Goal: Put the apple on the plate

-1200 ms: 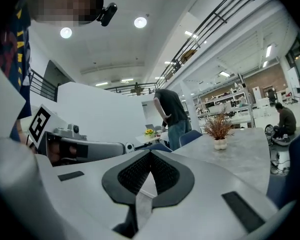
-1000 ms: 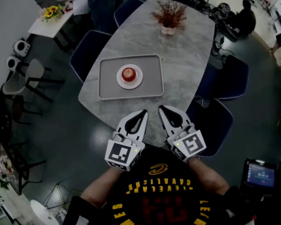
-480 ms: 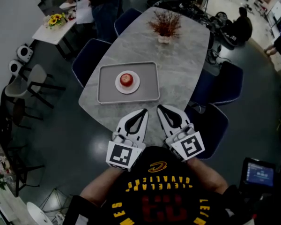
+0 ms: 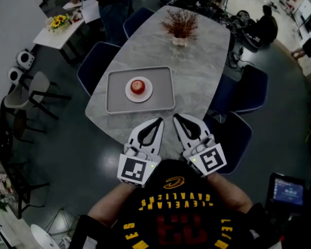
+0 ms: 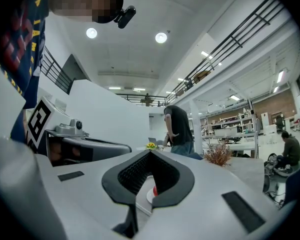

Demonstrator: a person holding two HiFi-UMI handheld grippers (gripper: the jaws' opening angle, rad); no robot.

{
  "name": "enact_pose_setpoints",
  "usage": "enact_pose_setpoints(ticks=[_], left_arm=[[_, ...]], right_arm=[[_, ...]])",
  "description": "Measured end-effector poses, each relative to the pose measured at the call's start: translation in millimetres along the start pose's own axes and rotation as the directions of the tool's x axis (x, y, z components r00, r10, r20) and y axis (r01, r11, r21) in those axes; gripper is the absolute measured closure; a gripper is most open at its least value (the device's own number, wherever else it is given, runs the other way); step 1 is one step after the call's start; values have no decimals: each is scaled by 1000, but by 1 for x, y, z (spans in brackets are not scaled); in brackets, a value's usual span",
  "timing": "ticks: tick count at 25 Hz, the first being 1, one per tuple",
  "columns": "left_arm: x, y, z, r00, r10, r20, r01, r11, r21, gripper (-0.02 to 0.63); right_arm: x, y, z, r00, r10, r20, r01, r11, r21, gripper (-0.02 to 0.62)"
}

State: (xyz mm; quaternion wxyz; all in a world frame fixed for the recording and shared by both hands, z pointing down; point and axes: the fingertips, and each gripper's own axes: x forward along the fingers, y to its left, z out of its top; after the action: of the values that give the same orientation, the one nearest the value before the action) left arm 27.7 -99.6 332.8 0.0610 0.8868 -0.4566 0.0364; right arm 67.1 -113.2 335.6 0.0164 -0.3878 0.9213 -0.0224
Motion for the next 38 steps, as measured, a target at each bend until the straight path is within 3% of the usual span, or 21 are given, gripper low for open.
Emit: enact_pose_setpoints(ticks=[38], left_arm=[[-3,11,-8,1000,4,-16,-5,1000,-11,604]], right_arm=[[9,7,-10,999,12,-32,-11,1000,21,589]])
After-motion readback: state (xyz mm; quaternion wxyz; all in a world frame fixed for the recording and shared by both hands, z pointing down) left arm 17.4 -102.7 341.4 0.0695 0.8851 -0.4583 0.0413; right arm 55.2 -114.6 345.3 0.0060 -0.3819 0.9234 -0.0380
